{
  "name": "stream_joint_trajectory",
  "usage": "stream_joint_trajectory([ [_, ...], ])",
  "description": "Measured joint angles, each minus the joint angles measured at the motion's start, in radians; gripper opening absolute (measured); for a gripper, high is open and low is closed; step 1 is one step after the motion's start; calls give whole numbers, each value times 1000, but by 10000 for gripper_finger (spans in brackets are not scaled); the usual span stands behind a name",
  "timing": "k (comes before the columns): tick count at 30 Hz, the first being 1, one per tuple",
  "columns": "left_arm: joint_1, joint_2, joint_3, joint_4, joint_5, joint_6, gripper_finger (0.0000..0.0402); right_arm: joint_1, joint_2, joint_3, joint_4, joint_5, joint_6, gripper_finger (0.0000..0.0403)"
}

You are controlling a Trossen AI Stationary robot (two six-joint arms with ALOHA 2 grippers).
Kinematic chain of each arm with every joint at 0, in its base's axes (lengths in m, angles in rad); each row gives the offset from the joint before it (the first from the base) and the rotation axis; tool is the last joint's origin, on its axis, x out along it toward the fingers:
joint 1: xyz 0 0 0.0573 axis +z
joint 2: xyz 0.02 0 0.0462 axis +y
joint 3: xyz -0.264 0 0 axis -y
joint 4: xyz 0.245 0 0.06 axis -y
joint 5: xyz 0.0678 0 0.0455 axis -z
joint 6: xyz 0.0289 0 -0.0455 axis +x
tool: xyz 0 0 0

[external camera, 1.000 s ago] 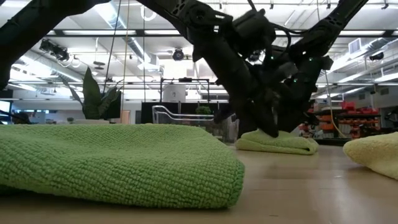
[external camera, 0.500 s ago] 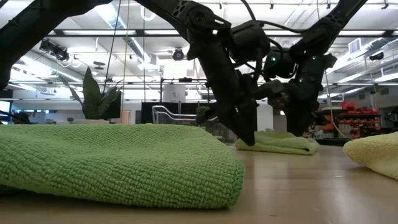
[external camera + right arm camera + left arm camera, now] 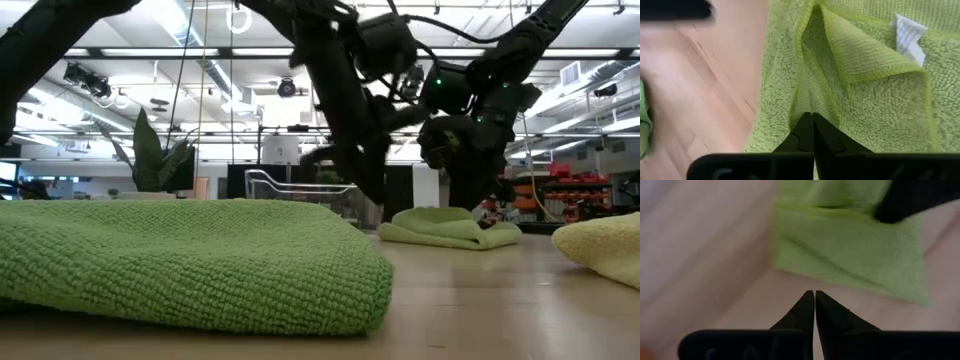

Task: Fold microfiber towels
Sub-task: Fold the light green microfiber cloth

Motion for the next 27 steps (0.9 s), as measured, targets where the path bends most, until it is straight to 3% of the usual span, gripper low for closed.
stream_joint_trajectory([
  [9, 19, -153, 0, -181, -134, 11, 7, 0, 0, 0, 54, -24, -1, 0],
  [17, 25, -266, 1, -237, -224, 5, 32, 13, 0, 0, 114, -61, 1, 0],
  [23, 27, -293, 1, -246, -246, 2, 21, 45, 0, 4, 221, -158, -86, 0],
  [27, 27, -296, 1, -250, -246, 2, 10, 44, -19, 26, 187, -117, -90, 0],
])
